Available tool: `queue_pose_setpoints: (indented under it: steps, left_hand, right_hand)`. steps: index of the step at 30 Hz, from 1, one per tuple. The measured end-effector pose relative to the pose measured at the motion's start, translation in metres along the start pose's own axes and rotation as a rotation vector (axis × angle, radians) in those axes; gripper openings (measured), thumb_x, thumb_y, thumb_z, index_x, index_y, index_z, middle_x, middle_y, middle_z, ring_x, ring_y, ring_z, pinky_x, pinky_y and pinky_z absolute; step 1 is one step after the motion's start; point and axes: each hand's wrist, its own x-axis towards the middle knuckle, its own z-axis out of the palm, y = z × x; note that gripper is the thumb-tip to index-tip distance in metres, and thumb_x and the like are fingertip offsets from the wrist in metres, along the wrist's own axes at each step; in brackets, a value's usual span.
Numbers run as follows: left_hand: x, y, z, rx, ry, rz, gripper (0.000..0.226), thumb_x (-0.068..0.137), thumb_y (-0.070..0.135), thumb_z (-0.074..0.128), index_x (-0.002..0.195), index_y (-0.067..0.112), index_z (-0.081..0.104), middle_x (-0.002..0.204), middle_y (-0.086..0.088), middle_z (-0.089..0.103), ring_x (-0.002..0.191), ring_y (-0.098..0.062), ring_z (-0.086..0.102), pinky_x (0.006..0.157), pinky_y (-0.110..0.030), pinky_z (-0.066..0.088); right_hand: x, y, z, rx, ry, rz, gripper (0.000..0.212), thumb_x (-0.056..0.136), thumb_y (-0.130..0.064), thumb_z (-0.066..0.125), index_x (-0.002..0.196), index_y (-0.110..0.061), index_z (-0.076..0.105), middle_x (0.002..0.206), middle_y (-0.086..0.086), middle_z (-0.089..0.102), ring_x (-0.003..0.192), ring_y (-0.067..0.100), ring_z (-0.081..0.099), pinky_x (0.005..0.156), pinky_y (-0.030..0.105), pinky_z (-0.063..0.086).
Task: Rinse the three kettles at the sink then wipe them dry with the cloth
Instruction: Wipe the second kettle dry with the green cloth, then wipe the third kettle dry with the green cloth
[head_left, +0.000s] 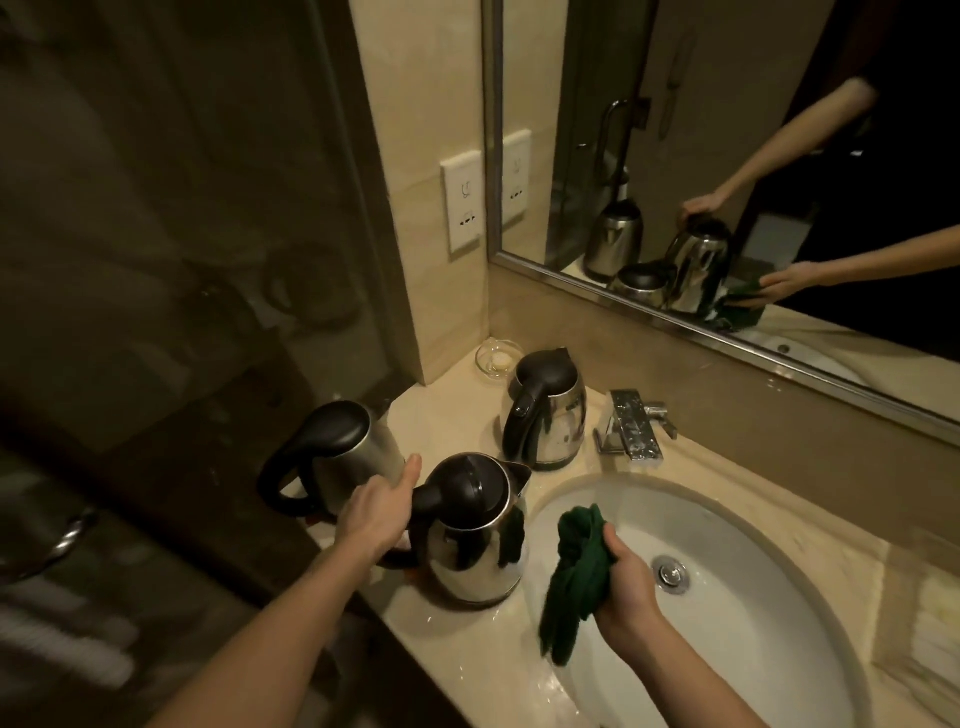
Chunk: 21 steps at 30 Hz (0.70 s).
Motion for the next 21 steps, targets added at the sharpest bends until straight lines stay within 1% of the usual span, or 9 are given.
queue_pose_setpoints:
  steps: [1, 3, 6, 9, 11, 13, 15, 17, 21]
  left_hand:
    - [0.000, -0.002, -0.001, -0.038, -0.022, -0.007, 0.071, 0.097, 0.068, 0.029, 0.094, 0.007, 0.064, 0.087, -0.007, 0.063, 0.084, -0.022, 0.059, 0.081, -0.038, 0.044]
    - [-0.004, -0.004, 0.000, -0.101, 0.006, -0.007, 0.066, 0.098, 0.065, 0.033, 0.094, 0.006, 0.062, 0.086, -0.006, 0.060, 0.084, -0.022, 0.056, 0.079, -0.036, 0.041]
    - [-0.007, -0.003, 0.008, -0.138, 0.124, 0.004, 0.071, 0.096, 0.067, 0.035, 0.081, 0.004, 0.065, 0.079, -0.008, 0.063, 0.075, -0.020, 0.060, 0.070, -0.036, 0.046]
    - [-0.009, -0.008, 0.015, -0.167, 0.220, 0.017, 0.075, 0.097, 0.067, 0.033, 0.067, 0.006, 0.064, 0.069, -0.010, 0.065, 0.068, -0.020, 0.064, 0.066, -0.035, 0.049]
    - [-0.010, -0.009, 0.013, -0.188, 0.282, -0.012, 0.076, 0.099, 0.064, 0.031, 0.063, 0.006, 0.064, 0.065, -0.009, 0.064, 0.066, -0.021, 0.064, 0.065, -0.031, 0.046]
    - [-0.013, -0.008, 0.010, -0.223, 0.335, -0.048, 0.072, 0.101, 0.058, 0.032, 0.060, 0.007, 0.061, 0.060, -0.007, 0.060, 0.062, -0.019, 0.061, 0.062, -0.028, 0.040]
    - [-0.013, -0.006, 0.007, -0.269, 0.385, -0.106, 0.070, 0.103, 0.054, 0.033, 0.060, 0.006, 0.061, 0.057, -0.006, 0.057, 0.059, -0.017, 0.056, 0.066, -0.027, 0.037]
    - [-0.012, -0.004, 0.007, -0.321, 0.444, -0.170, 0.070, 0.103, 0.053, 0.034, 0.057, 0.006, 0.058, 0.055, -0.006, 0.055, 0.058, -0.018, 0.053, 0.071, -0.030, 0.039]
    - [-0.012, 0.003, 0.005, -0.395, 0.500, -0.252, 0.067, 0.104, 0.050, 0.036, 0.053, 0.009, 0.050, 0.053, -0.004, 0.046, 0.051, -0.013, 0.041, 0.070, -0.031, 0.034]
  right_hand:
    - [0.002, -0.004, -0.002, 0.001, -0.001, -0.001, 0.041, 0.095, -0.040, 0.049, 0.118, -0.008, 0.060, 0.116, 0.021, 0.063, 0.105, 0.036, 0.057, 0.102, 0.052, 0.041]
    - [0.003, -0.012, -0.003, -0.010, 0.004, -0.002, 0.039, 0.096, -0.039, 0.047, 0.119, -0.009, 0.057, 0.119, 0.020, 0.061, 0.112, 0.035, 0.055, 0.105, 0.052, 0.038]
    - [0.004, -0.026, -0.001, -0.044, -0.005, -0.021, 0.033, 0.098, -0.038, 0.044, 0.116, -0.014, 0.058, 0.121, 0.018, 0.059, 0.119, 0.036, 0.052, 0.108, 0.051, 0.035]
    - [0.006, -0.037, 0.003, -0.055, -0.018, -0.038, 0.033, 0.096, -0.039, 0.047, 0.116, -0.015, 0.060, 0.123, 0.017, 0.060, 0.116, 0.035, 0.054, 0.105, 0.052, 0.037]
    - [0.011, -0.041, 0.004, -0.036, -0.024, -0.055, 0.036, 0.095, -0.039, 0.049, 0.119, -0.014, 0.060, 0.123, 0.017, 0.060, 0.115, 0.034, 0.055, 0.104, 0.052, 0.038]
    - [0.012, -0.045, 0.006, -0.035, -0.049, -0.055, 0.034, 0.095, -0.039, 0.050, 0.115, -0.015, 0.061, 0.122, 0.015, 0.061, 0.115, 0.033, 0.055, 0.105, 0.052, 0.037]
    - [0.013, -0.047, 0.007, -0.031, -0.064, -0.051, 0.032, 0.095, -0.040, 0.049, 0.111, -0.016, 0.062, 0.121, 0.015, 0.061, 0.116, 0.033, 0.055, 0.106, 0.052, 0.036]
    - [0.012, -0.049, 0.007, -0.026, -0.065, -0.045, 0.033, 0.095, -0.040, 0.049, 0.112, -0.015, 0.062, 0.121, 0.015, 0.061, 0.116, 0.033, 0.055, 0.106, 0.051, 0.036]
    - [0.014, -0.050, 0.004, -0.008, -0.054, -0.043, 0.040, 0.094, -0.040, 0.051, 0.120, -0.012, 0.061, 0.122, 0.017, 0.062, 0.117, 0.035, 0.055, 0.104, 0.052, 0.038]
